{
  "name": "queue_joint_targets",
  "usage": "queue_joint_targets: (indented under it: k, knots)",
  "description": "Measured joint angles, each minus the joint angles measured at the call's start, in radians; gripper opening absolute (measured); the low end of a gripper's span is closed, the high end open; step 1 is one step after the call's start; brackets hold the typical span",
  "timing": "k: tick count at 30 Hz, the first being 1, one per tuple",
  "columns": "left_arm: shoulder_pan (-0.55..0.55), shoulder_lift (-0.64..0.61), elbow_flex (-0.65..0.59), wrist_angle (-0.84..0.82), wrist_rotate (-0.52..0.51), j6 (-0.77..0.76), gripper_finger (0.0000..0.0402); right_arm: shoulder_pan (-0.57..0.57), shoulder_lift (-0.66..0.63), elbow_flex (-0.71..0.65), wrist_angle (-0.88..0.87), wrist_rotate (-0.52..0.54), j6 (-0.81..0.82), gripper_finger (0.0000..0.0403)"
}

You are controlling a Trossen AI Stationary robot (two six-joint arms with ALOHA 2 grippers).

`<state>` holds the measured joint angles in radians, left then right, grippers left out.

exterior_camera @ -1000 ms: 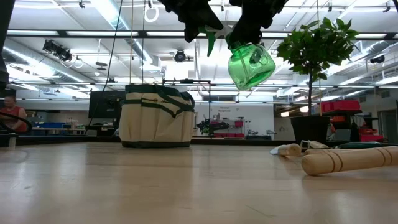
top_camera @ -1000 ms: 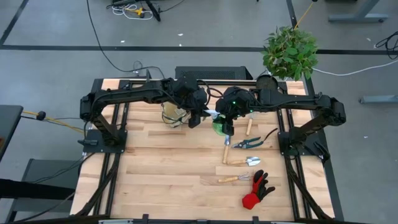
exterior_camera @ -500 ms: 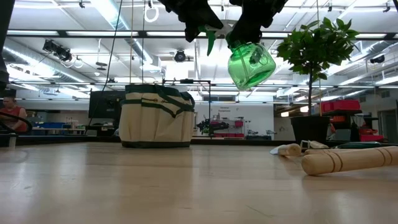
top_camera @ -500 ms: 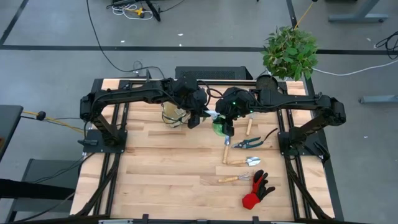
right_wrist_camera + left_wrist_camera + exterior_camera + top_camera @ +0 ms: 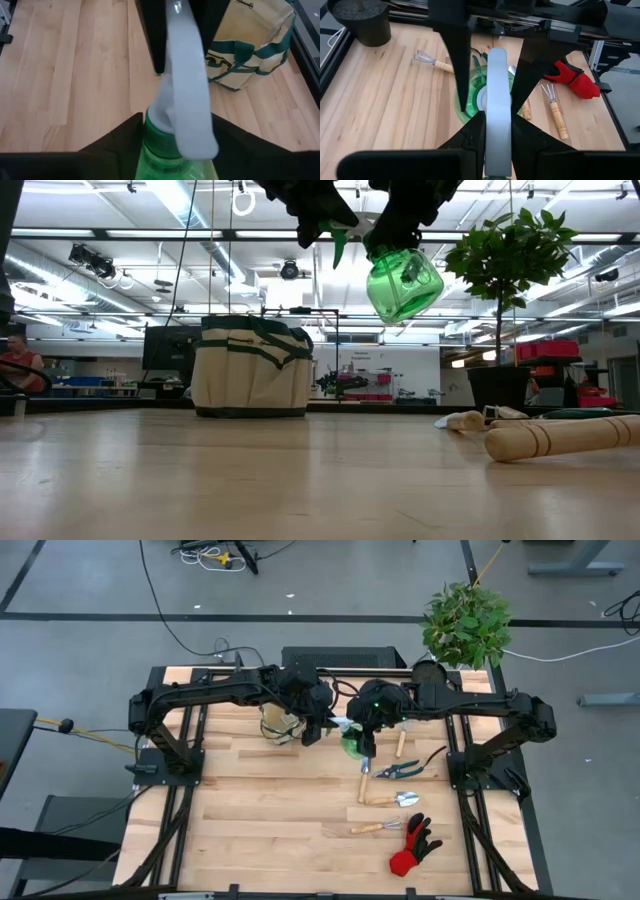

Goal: Pick & Place Garden tools in Gardening bag
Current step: Put the green spray bottle into the gardening bag

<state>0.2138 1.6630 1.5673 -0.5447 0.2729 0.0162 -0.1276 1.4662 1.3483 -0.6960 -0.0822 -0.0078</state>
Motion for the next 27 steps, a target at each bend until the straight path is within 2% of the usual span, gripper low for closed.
queue_joint_targets:
  k: [5,10,17,27]
  knots:
    - [0.000,-0.002,0.000,-0.020,0.002,0.000,0.0071,0.000,-0.007,0.000,-0.003,-0.001,0.000,0.0252]
    - [0.007,-0.015,0.000,-0.039,-0.023,-0.002,0.0071,0.000,-0.043,0.000,-0.016,-0.001,0.000,0.0268]
    - [0.033,-0.057,0.000,-0.101,-0.044,-0.004,0.0071,0.000,-0.093,0.000,-0.060,0.048,-0.001,0.0260]
    - [0.077,-0.162,0.000,-0.224,-0.088,-0.034,0.0071,0.000,-0.130,0.000,-0.057,0.048,0.001,0.0226]
